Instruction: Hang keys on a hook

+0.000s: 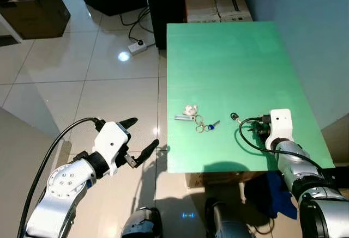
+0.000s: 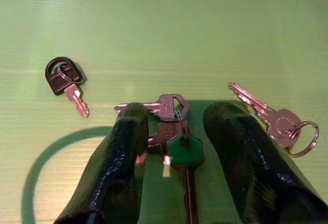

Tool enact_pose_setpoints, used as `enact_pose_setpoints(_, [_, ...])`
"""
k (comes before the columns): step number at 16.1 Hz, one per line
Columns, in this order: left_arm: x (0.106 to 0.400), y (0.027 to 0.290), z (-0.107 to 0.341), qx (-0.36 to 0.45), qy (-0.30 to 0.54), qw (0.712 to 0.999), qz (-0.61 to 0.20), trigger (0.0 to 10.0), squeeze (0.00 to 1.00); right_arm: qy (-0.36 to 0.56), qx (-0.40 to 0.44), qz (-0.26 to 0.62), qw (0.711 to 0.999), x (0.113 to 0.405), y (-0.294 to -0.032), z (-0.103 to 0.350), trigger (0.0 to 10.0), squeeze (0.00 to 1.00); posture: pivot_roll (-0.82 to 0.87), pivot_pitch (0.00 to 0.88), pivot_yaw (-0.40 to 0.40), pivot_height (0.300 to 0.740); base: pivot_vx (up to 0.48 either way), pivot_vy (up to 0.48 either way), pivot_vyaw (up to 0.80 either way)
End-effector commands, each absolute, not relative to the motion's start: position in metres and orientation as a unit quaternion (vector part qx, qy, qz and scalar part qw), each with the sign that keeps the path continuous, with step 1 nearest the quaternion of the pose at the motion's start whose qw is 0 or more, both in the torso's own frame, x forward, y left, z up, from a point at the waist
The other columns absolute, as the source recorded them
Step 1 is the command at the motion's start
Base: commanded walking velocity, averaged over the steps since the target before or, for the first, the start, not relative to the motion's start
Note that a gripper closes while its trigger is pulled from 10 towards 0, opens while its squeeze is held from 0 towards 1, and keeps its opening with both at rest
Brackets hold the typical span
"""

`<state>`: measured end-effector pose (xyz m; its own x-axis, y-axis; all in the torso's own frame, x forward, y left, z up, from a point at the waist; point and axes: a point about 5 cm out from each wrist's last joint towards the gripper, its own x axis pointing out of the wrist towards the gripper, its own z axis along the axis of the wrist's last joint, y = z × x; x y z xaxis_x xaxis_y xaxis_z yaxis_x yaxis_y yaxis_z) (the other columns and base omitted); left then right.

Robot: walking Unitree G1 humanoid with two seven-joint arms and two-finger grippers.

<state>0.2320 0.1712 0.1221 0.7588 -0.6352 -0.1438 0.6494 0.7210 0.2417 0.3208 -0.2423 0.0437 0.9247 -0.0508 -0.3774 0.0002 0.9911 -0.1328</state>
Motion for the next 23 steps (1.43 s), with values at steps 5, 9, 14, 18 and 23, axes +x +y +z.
enact_pose_setpoints(5, [0.239, 0.169, 0.125, 0.144, 0.014, 0.932, -0.334, 10.0, 0.00, 0.191, -0.075, -0.011, 0.979, 0.320, -0.244, 0.044, 10.0, 0.00, 0.03, 0.200, 0.050, 0.740, 0.000, 0.000, 0.00])
enact_pose_setpoints(9, [0.242, 0.168, 0.120, 0.145, 0.013, 0.940, -0.309, 10.0, 0.00, 0.179, -0.068, -0.022, 0.981, 0.324, -0.249, 0.052, 10.0, 1.00, 0.02, 0.198, 0.034, 0.740, 0.000, 0.000, 0.00])
enact_pose_setpoints(14, [0.249, 0.168, 0.117, 0.132, 0.006, 0.951, -0.278, 10.0, 0.00, 0.163, -0.083, -0.007, 0.983, 0.331, -0.248, 0.061, 10.0, 1.00, -0.01, 0.187, 0.025, 0.740, 0.000, 0.000, 0.00])
enact_pose_setpoints(18, [0.252, 0.164, 0.112, 0.123, 0.002, 0.961, -0.247, 10.0, 0.00, 0.162, -0.089, 0.000, 0.983, 0.330, -0.250, 0.062, 10.0, 1.00, -0.04, 0.186, -0.010, 0.740, 0.000, 0.000, 0.00])
enact_pose_setpoints(23, [0.253, 0.158, 0.106, 0.117, -0.001, 0.964, -0.237, 10.0, 0.00, 0.168, -0.124, -0.001, 0.978, 0.332, -0.250, 0.064, 10.0, 1.00, -0.07, 0.181, -0.040, 0.740, 0.000, 0.000, 0.00])
